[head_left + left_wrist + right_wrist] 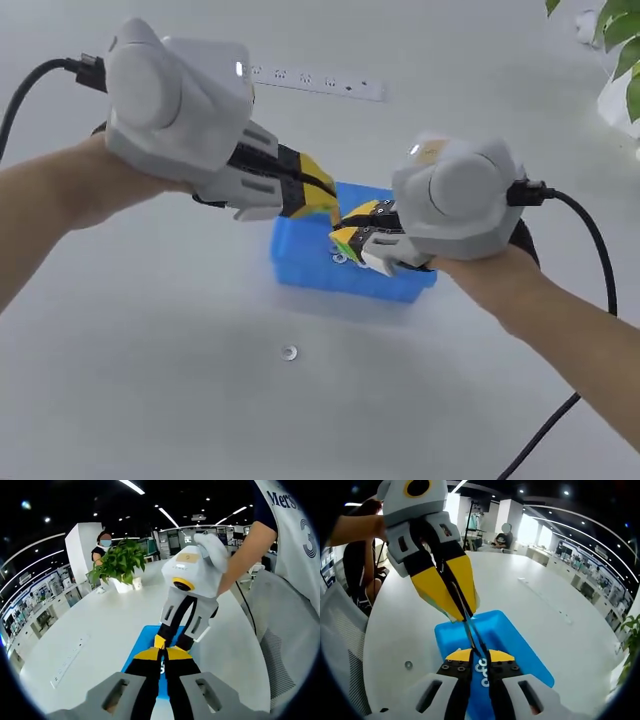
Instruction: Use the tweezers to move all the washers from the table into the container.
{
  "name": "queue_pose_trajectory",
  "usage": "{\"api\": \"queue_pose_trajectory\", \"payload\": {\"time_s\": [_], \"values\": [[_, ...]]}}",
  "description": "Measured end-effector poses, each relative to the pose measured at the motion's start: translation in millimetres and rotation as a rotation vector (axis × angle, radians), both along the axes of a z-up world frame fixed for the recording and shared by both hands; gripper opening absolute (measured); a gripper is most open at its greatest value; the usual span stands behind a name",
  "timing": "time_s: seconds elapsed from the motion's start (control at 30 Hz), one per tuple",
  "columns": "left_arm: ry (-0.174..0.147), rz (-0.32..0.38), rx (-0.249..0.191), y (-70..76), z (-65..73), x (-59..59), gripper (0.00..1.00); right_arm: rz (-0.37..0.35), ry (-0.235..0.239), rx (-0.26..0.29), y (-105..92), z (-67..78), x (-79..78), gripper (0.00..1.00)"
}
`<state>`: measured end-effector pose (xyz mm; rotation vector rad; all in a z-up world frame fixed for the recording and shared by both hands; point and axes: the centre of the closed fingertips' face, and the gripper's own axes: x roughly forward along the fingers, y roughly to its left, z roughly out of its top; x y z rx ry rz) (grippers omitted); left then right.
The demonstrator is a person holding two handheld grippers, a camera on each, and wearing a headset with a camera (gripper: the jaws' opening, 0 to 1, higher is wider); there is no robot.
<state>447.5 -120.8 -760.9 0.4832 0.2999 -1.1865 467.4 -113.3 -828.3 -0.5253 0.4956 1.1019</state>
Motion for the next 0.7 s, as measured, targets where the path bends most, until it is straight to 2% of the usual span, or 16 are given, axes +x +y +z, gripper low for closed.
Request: {"api": "queue_pose_trajectory", "payload": {"time_s": [0.3,0.4,0.5,0.7], "values": [[-0.03,-0.023,0.004,4.1,19.1,-14.6,0.05,0.071,-0.074,-0.006,7.2,22.1,-14.8,0.13],[-0.036,-0.046,0.005,3.1,26.9,-25.0,0.05,0.116,-0.097,-0.007,9.4,29.7,-25.6,0.13],[-0.027,-0.079,-0.004,1.8,32.6,-39.7,0.05,0.157,-0.099,0.001,10.7,34.3,-38.4,0.13],[-0.008,-0.117,-0.015,0.0,35.4,-62.1,0.05,0.205,-0.094,0.011,10.5,37.0,-63.0,0.13]]}}
